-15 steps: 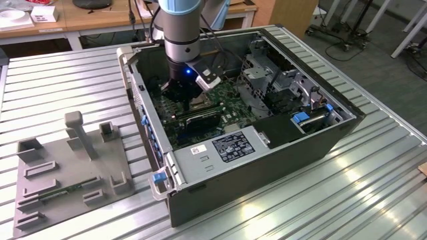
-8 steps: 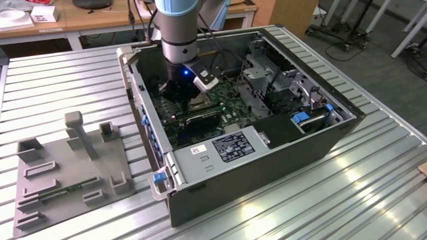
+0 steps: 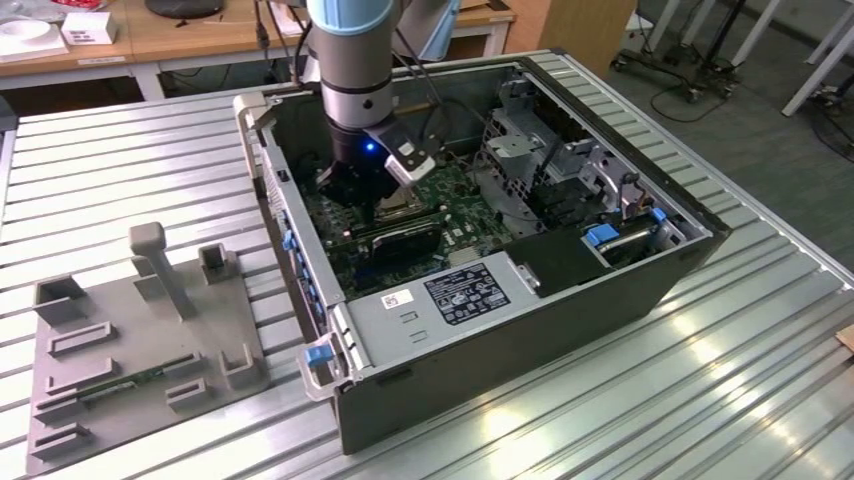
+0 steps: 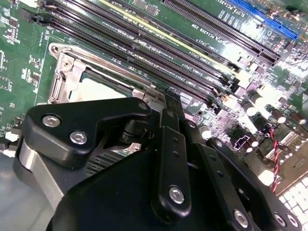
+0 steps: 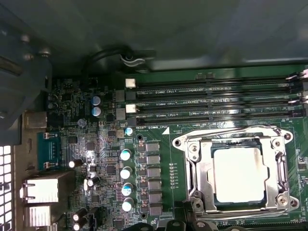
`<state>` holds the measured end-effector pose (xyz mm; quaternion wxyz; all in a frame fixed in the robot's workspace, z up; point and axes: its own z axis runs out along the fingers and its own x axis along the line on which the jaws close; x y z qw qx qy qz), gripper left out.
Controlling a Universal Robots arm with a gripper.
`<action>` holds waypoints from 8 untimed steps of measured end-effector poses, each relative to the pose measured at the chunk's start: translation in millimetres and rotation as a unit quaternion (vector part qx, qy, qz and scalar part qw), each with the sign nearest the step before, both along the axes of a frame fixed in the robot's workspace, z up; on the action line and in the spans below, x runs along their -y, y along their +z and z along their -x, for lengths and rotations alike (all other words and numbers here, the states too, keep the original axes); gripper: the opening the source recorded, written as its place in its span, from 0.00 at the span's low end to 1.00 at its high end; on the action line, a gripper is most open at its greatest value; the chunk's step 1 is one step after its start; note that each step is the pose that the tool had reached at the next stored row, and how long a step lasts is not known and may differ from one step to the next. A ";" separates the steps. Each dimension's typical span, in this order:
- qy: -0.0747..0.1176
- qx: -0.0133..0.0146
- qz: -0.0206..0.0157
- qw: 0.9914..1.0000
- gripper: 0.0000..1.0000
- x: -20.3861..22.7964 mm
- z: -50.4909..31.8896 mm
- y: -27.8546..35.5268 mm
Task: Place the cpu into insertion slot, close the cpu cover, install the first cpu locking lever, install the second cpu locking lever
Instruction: 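Install the second cpu locking lever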
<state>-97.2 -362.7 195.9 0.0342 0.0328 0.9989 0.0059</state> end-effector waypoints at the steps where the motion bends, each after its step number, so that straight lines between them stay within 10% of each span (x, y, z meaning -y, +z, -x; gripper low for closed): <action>1: 0.000 0.000 0.000 1.000 0.11 0.0 0.2 -0.3; 8: 0.000 0.001 0.000 1.000 0.11 0.1 0.3 -1.4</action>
